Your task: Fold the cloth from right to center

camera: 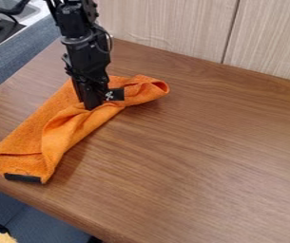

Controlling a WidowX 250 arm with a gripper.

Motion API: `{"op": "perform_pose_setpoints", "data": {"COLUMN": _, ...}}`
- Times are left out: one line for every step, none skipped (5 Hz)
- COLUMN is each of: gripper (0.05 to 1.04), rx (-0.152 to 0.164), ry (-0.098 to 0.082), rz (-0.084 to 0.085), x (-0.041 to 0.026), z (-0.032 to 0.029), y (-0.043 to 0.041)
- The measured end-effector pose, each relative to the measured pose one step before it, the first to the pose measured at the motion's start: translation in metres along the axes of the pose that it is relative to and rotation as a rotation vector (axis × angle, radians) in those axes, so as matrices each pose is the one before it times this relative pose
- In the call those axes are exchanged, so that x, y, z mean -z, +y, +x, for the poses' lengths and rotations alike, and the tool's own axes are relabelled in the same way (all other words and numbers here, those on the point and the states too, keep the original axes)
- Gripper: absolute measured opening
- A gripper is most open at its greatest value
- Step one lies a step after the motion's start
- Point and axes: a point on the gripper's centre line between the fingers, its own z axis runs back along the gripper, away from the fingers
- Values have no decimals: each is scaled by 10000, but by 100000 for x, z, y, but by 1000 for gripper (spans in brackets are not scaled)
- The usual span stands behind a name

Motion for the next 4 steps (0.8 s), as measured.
{"op": "perform_pose_setpoints", "data": {"gripper": 245, "rx": -201, "ry": 113, "rz": 146, "x": -30, "z": -212, "y": 149}}
{"op": "perform_pose_setpoints", "data": {"gripper": 487, "rx": -43, "ry": 2, "rz": 105, "x": -209, "z": -468, "y": -286}}
{"op": "perform_pose_setpoints", "data": {"gripper": 773, "rx": 343, "ry": 152, "rz": -53, "x": -451, "z": -808, "y": -1119}}
{"op": "perform_pose_setpoints", "data": {"gripper": 991, "rx": 219, "ry": -239, "rz": -11, "x": -1241, "z": -252, "y": -748}}
